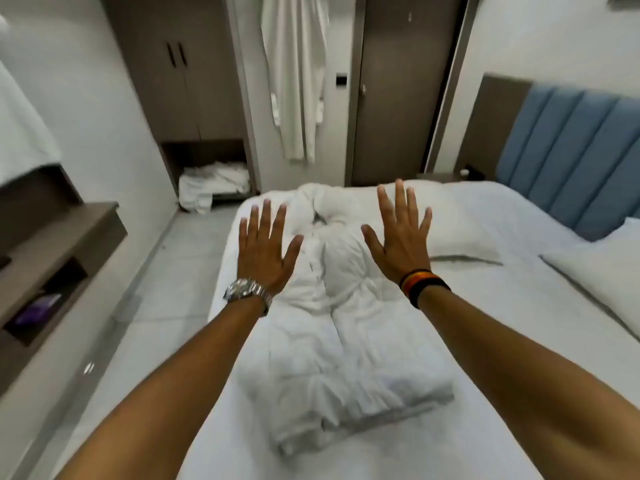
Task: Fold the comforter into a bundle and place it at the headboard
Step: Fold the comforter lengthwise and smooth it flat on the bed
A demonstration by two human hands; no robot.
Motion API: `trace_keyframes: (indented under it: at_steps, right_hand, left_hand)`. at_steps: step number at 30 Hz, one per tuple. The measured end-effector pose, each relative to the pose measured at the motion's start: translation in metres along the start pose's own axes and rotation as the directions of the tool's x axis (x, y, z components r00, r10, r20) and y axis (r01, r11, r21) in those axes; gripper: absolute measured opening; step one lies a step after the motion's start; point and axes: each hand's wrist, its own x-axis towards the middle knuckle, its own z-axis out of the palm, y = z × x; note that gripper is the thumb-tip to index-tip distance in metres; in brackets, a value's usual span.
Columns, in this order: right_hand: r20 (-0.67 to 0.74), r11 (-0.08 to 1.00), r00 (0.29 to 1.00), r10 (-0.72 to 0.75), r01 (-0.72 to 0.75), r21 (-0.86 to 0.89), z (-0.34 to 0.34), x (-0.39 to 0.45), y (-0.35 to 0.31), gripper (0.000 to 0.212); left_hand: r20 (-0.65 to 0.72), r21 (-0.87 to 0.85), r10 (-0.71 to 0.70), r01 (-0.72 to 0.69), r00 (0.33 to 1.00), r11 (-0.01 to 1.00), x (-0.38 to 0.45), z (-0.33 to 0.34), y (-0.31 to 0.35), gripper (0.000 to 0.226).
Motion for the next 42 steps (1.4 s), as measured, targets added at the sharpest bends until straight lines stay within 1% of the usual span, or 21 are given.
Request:
trace_keyframes:
  at_steps: [2, 3, 5, 7, 8, 10, 11, 13, 15, 16, 18, 20, 23, 25, 28, 30, 32, 34, 36, 39, 42]
  right_hand:
    - [0.140, 0.990, 0.980, 0.138, -0.137, -0.017, 0.036, -0.051, 0.033, 0.075]
    - [0.221, 0.978, 0.953, 0.208, -0.207, -0.030, 0.055, -0.085, 0.051, 0.076]
    - [0.367, 0.945, 0.871, 0.327, -0.313, -0.100, 0.095, -0.157, 0.092, 0.076]
    - [0.477, 0.919, 0.787, 0.392, -0.356, -0.170, 0.131, -0.204, 0.130, 0.077]
    - [0.508, 0.904, 0.750, 0.424, -0.382, -0.190, 0.136, -0.216, 0.138, 0.077]
    - [0.583, 0.879, 0.662, 0.471, -0.411, -0.243, 0.170, -0.241, 0.171, 0.078]
    - [0.596, 0.868, 0.638, 0.488, -0.425, -0.256, 0.188, -0.250, 0.187, 0.079]
    - [0.590, 0.844, 0.611, 0.528, -0.454, -0.285, 0.216, -0.252, 0.210, 0.082]
    - [0.600, 0.823, 0.577, 0.553, -0.490, -0.287, 0.242, -0.244, 0.231, 0.087]
    - [0.611, 0.808, 0.552, 0.568, -0.514, -0.287, 0.255, -0.240, 0.238, 0.091]
    - [0.656, 0.786, 0.483, 0.579, -0.546, -0.292, 0.274, -0.237, 0.249, 0.101]
    - [0.691, 0.765, 0.414, 0.593, -0.556, -0.324, 0.289, -0.240, 0.257, 0.111]
    - [0.713, 0.797, 0.406, 0.572, -0.482, -0.364, 0.295, -0.240, 0.264, 0.119]
    - [0.736, 0.805, 0.393, 0.551, -0.483, -0.345, 0.292, -0.236, 0.272, 0.121]
    - [0.770, 0.807, 0.371, 0.519, -0.511, -0.298, 0.281, -0.236, 0.277, 0.116]
    - [0.768, 0.811, 0.390, 0.507, -0.519, -0.272, 0.270, -0.242, 0.269, 0.111]
    - [0.753, 0.806, 0.416, 0.509, -0.537, -0.248, 0.256, -0.251, 0.256, 0.107]
    - [0.721, 0.799, 0.454, 0.523, -0.557, -0.229, 0.239, -0.262, 0.244, 0.104]
    - [0.691, 0.795, 0.490, 0.532, -0.570, -0.208, 0.219, -0.273, 0.231, 0.101]
    - [0.664, 0.784, 0.507, 0.550, -0.587, -0.202, 0.184, -0.295, 0.211, 0.099]
    - [0.654, 0.779, 0.506, 0.562, -0.589, -0.215, 0.142, -0.331, 0.190, 0.095]
  left_hand:
    - [0.139, 0.015, -0.121, 0.120, 0.983, 0.993, -0.057, 0.046, -0.031, 0.071]
    - [0.220, 0.024, -0.201, 0.200, 0.955, 0.979, -0.095, 0.068, -0.049, 0.073]
    - [0.370, 0.082, -0.412, 0.413, 0.833, 0.907, -0.173, 0.111, -0.083, 0.082]
    - [0.433, 0.142, -0.594, 0.600, 0.678, 0.788, -0.224, 0.143, -0.102, 0.097]
    - [0.453, 0.139, -0.661, 0.685, 0.598, 0.715, -0.236, 0.142, -0.104, 0.104]
    - [0.472, 0.080, -0.752, 0.827, 0.459, 0.556, -0.261, 0.172, -0.106, 0.110]
    - [0.485, 0.025, -0.770, 0.874, 0.414, 0.485, -0.267, 0.188, -0.103, 0.110]
    - [0.510, -0.095, -0.792, 0.936, 0.337, 0.338, -0.264, 0.213, -0.095, 0.104]
    - [0.522, -0.163, -0.807, 0.961, 0.276, 0.223, -0.256, 0.239, -0.091, 0.086]
    - [0.518, -0.200, -0.816, 0.964, 0.256, 0.176, -0.252, 0.252, -0.091, 0.083]
    - [0.526, -0.274, -0.812, 0.954, 0.253, 0.120, -0.246, 0.271, -0.094, 0.099]
    - [0.537, -0.291, -0.817, 0.955, 0.211, 0.056, -0.243, 0.281, -0.097, 0.110]
    - [0.548, -0.258, -0.828, 0.966, 0.116, -0.035, -0.241, 0.286, -0.108, 0.119]
    - [0.599, -0.237, -0.793, 0.970, 0.108, -0.047, -0.237, 0.288, -0.111, 0.126]
    - [0.663, -0.260, -0.734, 0.965, 0.146, -0.042, -0.226, 0.289, -0.101, 0.125]
    - [0.702, -0.283, -0.692, 0.958, 0.168, -0.055, -0.218, 0.286, -0.092, 0.128]
    - [0.753, -0.297, -0.639, 0.948, 0.160, -0.112, -0.218, 0.282, -0.090, 0.127]
    - [0.806, -0.319, -0.561, 0.936, 0.186, -0.147, -0.224, 0.276, -0.085, 0.118]
    - [0.799, -0.330, -0.569, 0.933, 0.194, -0.146, -0.232, 0.258, -0.069, 0.110]
    - [0.674, -0.375, -0.685, 0.927, 0.275, 0.004, -0.254, 0.226, -0.046, 0.105]
    - [0.583, -0.357, -0.735, 0.922, 0.347, 0.152, -0.293, 0.177, -0.027, 0.110]
